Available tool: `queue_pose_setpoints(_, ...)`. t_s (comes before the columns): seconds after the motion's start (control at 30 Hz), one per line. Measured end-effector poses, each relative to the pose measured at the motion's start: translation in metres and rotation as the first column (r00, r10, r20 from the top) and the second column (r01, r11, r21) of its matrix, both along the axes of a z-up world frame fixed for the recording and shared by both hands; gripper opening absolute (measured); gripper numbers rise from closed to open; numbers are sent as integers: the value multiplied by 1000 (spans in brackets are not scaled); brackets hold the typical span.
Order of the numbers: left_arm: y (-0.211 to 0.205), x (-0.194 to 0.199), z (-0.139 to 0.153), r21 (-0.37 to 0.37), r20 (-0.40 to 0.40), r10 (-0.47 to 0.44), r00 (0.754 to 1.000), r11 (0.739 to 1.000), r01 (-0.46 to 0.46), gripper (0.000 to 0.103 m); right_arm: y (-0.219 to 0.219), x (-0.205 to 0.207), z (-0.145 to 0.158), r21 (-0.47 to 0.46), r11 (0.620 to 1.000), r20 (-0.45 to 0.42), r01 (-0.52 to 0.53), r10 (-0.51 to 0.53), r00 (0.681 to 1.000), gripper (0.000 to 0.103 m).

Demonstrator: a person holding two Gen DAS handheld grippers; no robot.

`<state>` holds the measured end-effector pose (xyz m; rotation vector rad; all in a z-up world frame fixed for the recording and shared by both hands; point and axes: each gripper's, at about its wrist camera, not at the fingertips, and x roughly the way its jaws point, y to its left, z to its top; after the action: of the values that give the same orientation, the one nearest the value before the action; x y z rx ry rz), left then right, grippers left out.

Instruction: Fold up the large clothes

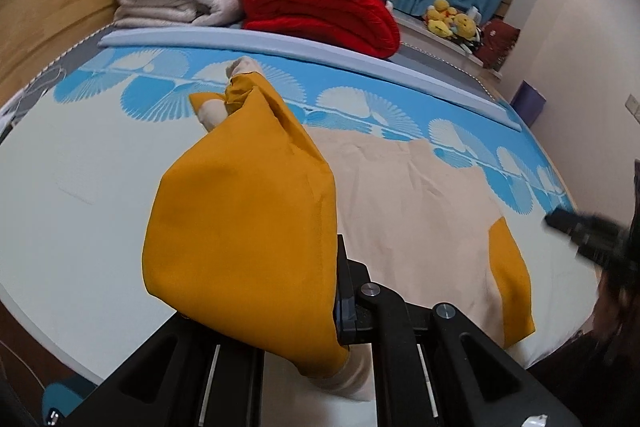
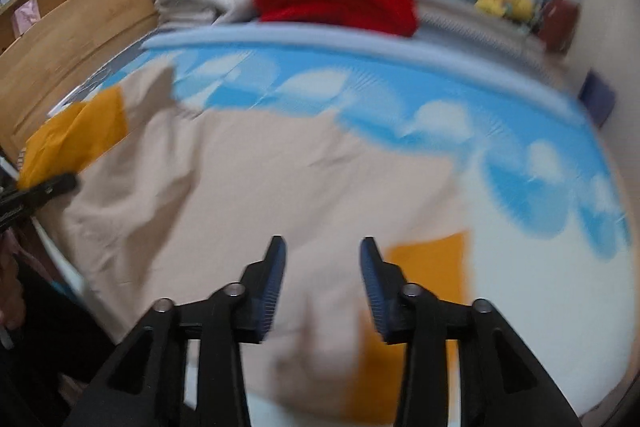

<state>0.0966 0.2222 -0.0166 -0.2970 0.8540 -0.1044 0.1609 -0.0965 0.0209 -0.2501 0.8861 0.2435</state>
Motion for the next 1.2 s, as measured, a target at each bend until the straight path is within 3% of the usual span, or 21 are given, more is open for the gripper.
queue_pose_setpoints(0.07,-18,5,5,20,13,-20,1000,1000,19,9,-38,7,5,-25,997,48,72,-70,996,45)
queue_pose_setpoints(0.13,-35,10,10,33,22,-44,999,999,43,9,-77,11,0,11,986,54,166,-167,985,45)
queue_pose_setpoints(0.23,-77,20,20,54,40,-117,992,992,115,8,-135,13,-14,116,935,-63,335,-330,942,44)
queue_pose_setpoints(0.3,-112,26,25,79,53,-188,981,980,184,8,-163,10,-4,211,900,-72,381,-375,924,45)
queue_pose_setpoints(0.37,-145,29,28,100,62,-263,963,962,256,8,-171,4,3,189,907,-37,377,-377,926,45)
queue_pose_setpoints(0.57,-247,22,12,147,27,-499,866,859,490,8,-182,-4,2,229,911,-61,342,-337,939,45)
queue_pose_setpoints(0.67,-286,18,-19,133,-78,-606,792,781,611,9,-176,-8,-2,244,924,-86,294,-281,956,45)
queue_pose_setpoints(0.73,-300,17,-42,123,-153,-629,762,753,647,14,-173,-6,-10,293,917,-133,269,-239,962,45)
queue_pose_setpoints(0.77,-302,19,-50,92,-185,-631,753,752,653,22,-172,-4,-14,323,909,-162,264,-221,962,45)
queue_pose_setpoints(0.87,-286,28,-50,-54,-207,-614,762,784,618,41,-165,7,-34,413,868,-284,276,-165,944,54)
queue_pose_setpoints(1.0,-253,30,-29,-220,-171,-638,751,768,602,47,-151,18,-58,454,836,-378,308,-132,916,59)
queue_pose_setpoints(1.1,-225,26,-15,-254,-139,-625,768,772,583,49,-139,27,-74,457,826,-438,330,-114,892,61)
queue_pose_setpoints(1.2,-195,20,-7,-206,-126,-570,812,816,540,49,-127,34,-89,450,824,-492,344,-93,866,62)
